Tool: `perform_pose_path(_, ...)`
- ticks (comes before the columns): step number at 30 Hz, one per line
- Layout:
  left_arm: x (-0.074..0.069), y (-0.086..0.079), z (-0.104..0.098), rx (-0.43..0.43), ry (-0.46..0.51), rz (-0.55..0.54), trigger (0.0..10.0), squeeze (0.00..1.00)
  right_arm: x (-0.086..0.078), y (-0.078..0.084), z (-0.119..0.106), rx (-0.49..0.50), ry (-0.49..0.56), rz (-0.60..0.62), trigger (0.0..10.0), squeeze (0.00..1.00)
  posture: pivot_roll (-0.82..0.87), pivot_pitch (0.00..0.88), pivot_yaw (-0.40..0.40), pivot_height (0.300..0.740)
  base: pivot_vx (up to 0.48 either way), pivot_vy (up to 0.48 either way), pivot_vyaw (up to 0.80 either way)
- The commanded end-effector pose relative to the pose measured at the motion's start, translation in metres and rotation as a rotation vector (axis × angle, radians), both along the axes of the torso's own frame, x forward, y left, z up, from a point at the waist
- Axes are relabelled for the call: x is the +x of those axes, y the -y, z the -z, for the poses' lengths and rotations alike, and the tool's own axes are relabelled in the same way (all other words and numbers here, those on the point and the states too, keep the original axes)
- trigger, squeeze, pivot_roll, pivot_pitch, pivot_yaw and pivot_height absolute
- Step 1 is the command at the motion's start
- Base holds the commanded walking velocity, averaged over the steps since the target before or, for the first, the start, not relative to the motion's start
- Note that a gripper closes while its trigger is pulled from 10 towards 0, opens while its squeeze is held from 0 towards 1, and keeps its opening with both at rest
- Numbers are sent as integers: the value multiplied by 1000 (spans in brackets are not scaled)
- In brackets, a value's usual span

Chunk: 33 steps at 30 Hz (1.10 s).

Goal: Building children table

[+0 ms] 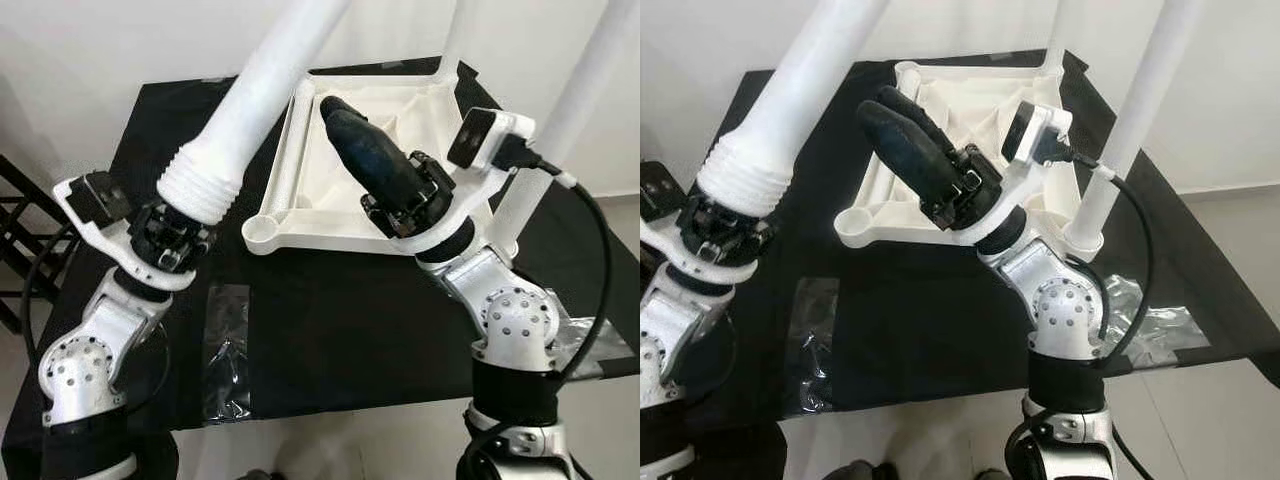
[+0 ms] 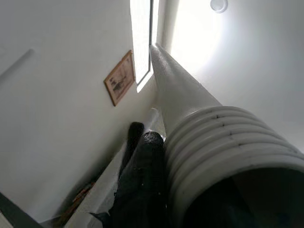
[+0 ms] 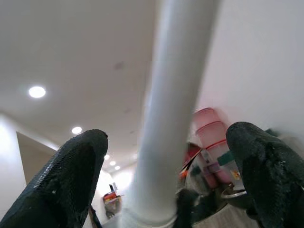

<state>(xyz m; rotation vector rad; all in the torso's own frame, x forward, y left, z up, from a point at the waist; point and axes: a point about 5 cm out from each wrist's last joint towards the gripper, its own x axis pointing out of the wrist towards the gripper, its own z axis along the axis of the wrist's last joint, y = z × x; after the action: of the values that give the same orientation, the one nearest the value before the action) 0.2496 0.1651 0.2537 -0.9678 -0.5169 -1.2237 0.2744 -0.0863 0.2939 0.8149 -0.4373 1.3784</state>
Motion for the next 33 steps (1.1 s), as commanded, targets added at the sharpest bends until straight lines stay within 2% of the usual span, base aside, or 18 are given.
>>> perform_pose_path(1, -9, 11, 4, 33, 19, 76, 10000, 0, -5, -7, -6, 9, 15, -46, 10000, 0, 15, 116, -2, 740, 0, 0, 0)
perform_pose_path(7, -14, 17, 12, 56, 16, 130, 10000, 0, -7, -15, -8, 19, -8, -93, 10000, 0, 13, 114, -1, 740, 0, 0, 0)
perform_pose_path(16, -22, 29, 20, 113, 12, 201, 10000, 0, -10, -24, -3, -29, -25, -127, 10000, 0, 13, 117, 0, 740, 0, 0, 0)
perform_pose_path(24, -23, 42, 31, 156, -17, 251, 10000, 0, -16, -29, 0, -42, -26, -162, 10000, 0, 9, 117, 2, 740, 0, 0, 0)
perform_pose_path(25, -23, 44, 32, 157, -19, 259, 10000, 0, -17, -29, 0, -34, -27, -168, 0, 0, 7, 117, 3, 740, 0, 0, 0)
perform_pose_path(33, -22, 47, 34, 155, -25, 262, 10000, 0, -18, -27, -2, -9, -25, -179, 0, 0, 1, 122, -3, 740, 0, 0, 0)
